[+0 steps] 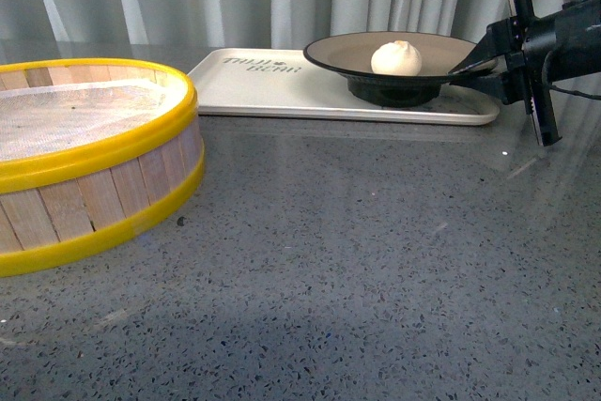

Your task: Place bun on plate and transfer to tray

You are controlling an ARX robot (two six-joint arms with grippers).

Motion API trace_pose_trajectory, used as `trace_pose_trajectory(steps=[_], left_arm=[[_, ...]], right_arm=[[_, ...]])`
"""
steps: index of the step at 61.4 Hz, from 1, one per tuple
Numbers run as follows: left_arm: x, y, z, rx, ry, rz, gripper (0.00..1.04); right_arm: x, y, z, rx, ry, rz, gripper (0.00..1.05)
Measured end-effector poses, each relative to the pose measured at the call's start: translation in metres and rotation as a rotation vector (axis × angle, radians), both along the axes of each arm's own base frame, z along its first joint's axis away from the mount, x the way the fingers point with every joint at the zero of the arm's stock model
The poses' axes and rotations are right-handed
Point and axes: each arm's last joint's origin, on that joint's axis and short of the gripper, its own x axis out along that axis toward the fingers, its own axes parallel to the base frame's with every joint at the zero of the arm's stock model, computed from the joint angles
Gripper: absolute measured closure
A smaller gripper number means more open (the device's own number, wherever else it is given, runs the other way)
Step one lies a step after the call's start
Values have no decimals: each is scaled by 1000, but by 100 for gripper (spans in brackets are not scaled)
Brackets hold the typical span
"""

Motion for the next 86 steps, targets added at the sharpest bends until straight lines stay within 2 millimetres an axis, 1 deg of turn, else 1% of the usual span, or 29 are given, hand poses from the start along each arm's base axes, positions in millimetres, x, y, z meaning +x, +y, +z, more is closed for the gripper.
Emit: trace_pose_trajectory(steps=[5,16,35,47,49,52,55,61,63,64,65,69,71,76,78,79,82,86], left_arm=[[0,0,0,0,0,0,7],[0,0,0,0,0,0,7],[0,0,0,0,0,0,7],[0,0,0,0,0,0,7],[0,0,0,0,0,0,7],[0,0,0,0,0,0,7],[0,0,0,0,0,0,7],[0,0,0,0,0,0,7],[0,0,0,0,0,0,7],[0,0,0,0,0,0,7],[0,0,0,0,0,0,7],[0,0,0,0,0,0,7],[0,0,0,0,0,0,7],[0,0,0,0,0,0,7],[0,0,0,0,0,0,7],[0,0,0,0,0,0,7],[0,0,0,0,0,0,7],[0,0,0,0,0,0,7]], right_arm=[[-6,3,-1,-1,3,6,102],[-10,3,-4,-3,4,-1,102],[-14,-3,-6,-4,8,-22,102],[-21,-6,-7,-5,14,-38,102],[-22,-7,-7,-8,15,-44,97],[-22,-7,-6,-9,12,-48,86],[-22,-9,-5,-11,7,-54,72],[-22,-11,-2,-12,-3,-63,51],[-22,-12,-1,-13,-6,-66,47],[-22,-12,-1,-14,-8,-71,42],[-22,-13,0,-14,-9,-72,41],[-21,-15,2,-13,-16,-82,29],[-22,-15,3,-13,-17,-87,25],[-24,-18,10,-11,-23,-106,11],[-26,-19,13,-11,-22,-117,7],[-26,-20,15,-11,-23,-124,6],[-28,-21,21,-15,-34,-138,8],[-36,-25,36,-23,-56,-169,8]])
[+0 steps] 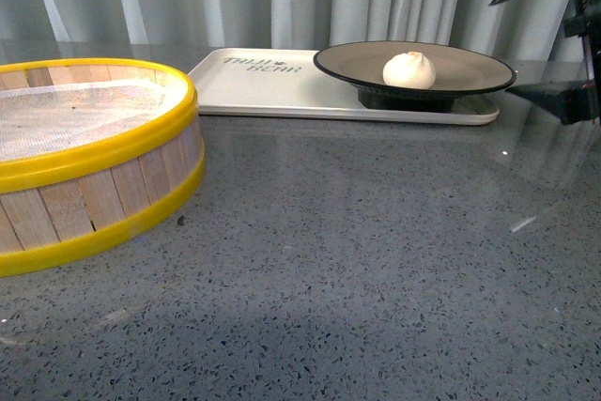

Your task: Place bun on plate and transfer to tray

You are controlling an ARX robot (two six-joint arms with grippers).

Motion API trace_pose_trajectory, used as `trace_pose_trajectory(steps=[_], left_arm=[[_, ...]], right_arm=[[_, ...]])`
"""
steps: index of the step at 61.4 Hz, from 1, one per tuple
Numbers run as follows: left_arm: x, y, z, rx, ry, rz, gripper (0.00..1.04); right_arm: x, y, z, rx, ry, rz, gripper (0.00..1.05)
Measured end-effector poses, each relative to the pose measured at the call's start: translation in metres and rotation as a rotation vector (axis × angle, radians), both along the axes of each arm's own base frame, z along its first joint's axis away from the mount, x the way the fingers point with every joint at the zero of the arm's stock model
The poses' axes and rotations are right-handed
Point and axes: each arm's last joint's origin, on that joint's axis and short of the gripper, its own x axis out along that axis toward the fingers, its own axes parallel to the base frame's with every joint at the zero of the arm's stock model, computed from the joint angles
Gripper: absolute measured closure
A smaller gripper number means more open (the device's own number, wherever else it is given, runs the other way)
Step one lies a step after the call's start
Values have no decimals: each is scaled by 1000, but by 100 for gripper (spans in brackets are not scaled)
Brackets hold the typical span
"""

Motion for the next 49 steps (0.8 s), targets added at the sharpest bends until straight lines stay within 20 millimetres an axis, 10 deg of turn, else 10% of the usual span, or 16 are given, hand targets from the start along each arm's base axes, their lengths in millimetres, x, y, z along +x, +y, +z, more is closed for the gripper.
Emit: trace_pose_trajectory(steps=[17,32,49], left_arm=[[0,0,0,0,0,0,7],[0,0,0,0,0,0,7],[0,0,0,0,0,0,7]], right_arm=[[-51,-60,34,-194,-27,-300,8],[-141,-125,62,-654,-242,-572,8],[-206,-150,52,-1220,-385,-474,14]])
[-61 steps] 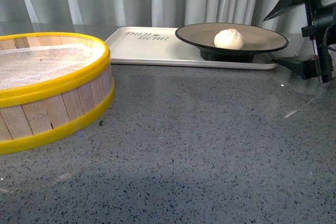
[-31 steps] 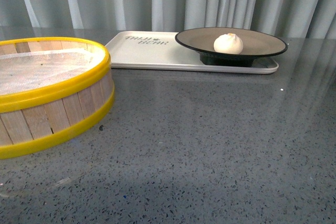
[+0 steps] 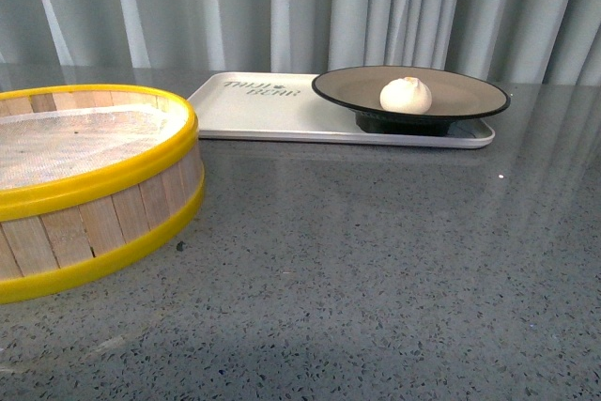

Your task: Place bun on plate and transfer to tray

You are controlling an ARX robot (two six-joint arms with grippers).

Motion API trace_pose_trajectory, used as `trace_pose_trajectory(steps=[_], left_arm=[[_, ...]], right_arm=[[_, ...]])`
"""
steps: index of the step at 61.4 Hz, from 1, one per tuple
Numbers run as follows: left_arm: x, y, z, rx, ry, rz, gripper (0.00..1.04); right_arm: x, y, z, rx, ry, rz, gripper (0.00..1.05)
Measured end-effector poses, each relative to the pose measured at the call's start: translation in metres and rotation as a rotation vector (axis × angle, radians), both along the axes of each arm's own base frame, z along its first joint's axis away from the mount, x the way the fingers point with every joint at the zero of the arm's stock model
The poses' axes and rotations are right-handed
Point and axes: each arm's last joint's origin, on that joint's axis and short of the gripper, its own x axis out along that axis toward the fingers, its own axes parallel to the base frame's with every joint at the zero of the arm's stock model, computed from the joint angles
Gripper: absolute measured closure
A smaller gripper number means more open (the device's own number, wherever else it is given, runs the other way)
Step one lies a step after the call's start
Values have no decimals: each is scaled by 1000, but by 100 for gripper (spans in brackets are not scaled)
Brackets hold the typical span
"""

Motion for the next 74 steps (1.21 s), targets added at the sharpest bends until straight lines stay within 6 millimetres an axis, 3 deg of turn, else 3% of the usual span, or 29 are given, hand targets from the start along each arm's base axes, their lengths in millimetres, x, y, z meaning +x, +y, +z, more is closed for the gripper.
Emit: trace_pose_trajectory(steps=[3,9,16,23,27,37,74], left_arm=[[0,0,0,0,0,1,7],[0,0,0,0,0,-1,7],[0,0,0,0,0,3,7],[0,0,0,0,0,0,7],[0,0,0,0,0,0,7],[0,0,0,0,0,0,7],[0,0,0,0,0,1,7]], right_arm=[[-8,6,-6,-58,44,123,21],[-30,38,-33,-128,77,325,38],[-59,84,-76,-173,79,349,69],[-67,99,-93,-170,96,346,87],[-72,108,-102,-170,100,347,103],[-84,124,-114,-181,92,357,103],[-102,148,-132,-184,88,361,103]])
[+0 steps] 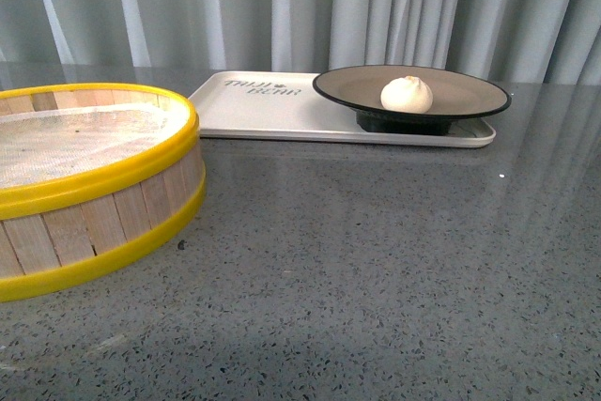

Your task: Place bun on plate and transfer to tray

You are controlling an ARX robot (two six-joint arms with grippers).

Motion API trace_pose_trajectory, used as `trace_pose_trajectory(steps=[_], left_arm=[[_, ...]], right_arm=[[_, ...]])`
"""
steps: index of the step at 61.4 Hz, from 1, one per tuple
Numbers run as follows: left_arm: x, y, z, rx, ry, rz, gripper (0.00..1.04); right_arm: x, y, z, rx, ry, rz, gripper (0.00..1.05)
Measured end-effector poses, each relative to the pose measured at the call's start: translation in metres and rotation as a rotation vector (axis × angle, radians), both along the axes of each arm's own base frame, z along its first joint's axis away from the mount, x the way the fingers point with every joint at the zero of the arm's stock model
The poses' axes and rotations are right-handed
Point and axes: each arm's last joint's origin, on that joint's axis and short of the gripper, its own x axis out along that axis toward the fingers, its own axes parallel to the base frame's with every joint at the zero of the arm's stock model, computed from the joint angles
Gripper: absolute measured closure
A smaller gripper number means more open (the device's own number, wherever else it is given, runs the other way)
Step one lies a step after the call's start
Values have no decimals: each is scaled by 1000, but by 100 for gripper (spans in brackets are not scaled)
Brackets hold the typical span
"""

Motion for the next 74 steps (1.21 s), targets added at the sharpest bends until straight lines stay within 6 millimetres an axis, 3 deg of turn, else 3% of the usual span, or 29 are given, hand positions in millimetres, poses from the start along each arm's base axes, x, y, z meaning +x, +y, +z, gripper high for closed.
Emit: trace_pose_trajectory(steps=[42,64,74], left_arm=[[0,0,0,0,0,0,7],[0,0,0,0,0,0,7],[0,0,0,0,0,0,7]], right_arm=[[-19,0,-9,0,0,2,103],[-20,0,-9,-1,-5,2,103],[-20,0,-9,-1,-5,2,74]])
